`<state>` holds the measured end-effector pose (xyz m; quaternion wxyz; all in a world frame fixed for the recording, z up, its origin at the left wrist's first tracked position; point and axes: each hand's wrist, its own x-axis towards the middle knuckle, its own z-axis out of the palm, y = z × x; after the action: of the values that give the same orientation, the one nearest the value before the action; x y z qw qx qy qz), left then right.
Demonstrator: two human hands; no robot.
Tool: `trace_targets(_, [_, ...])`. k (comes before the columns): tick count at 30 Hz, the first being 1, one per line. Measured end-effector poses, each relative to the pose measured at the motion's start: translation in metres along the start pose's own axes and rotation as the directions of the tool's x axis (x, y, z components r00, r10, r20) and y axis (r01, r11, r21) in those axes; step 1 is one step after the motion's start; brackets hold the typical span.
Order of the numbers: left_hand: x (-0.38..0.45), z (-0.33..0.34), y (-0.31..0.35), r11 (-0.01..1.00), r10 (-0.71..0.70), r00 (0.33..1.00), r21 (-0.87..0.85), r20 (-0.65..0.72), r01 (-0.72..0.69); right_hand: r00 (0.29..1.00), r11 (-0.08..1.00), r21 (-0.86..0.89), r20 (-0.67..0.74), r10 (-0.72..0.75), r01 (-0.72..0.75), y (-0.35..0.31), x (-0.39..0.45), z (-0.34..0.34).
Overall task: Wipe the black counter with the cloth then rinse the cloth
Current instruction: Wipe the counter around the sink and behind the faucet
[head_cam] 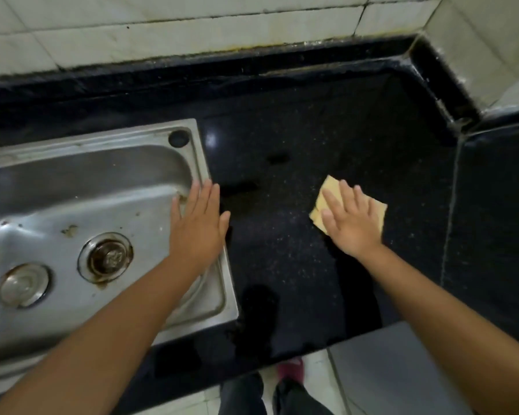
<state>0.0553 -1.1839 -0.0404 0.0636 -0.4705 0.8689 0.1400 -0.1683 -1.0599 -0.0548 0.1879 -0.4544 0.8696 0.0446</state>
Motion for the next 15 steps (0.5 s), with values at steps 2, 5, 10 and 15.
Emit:
trace_targets(2, [-0.032,0.011,0.005,0.999,-0.034,0.999,-0.042,0.007,0.034,0.999,0.999,0.011,0.012,-0.042,0.042,-0.036,-0.004,0.011])
trace_targets(5, [-0.076,0.023,0.014,0.994,-0.081,0.995,-0.085,-0.063,0.075,0.937,0.943,-0.135,-0.135,-0.321,0.303,-0.071,-0.048,0.045])
trace_targets(10, [-0.137,0.038,0.022,0.970,-0.220,0.975,-0.107,-0.019,0.217,0.795,0.788,-0.135,-0.007,-0.606,0.600,-0.037,-0.125,0.068])
trace_targets(15, [-0.176,0.054,0.036,0.965,-0.253,0.966,-0.079,-0.057,0.248,0.919,0.901,-0.194,-0.002,-0.395,0.387,0.060,-0.095,0.037])
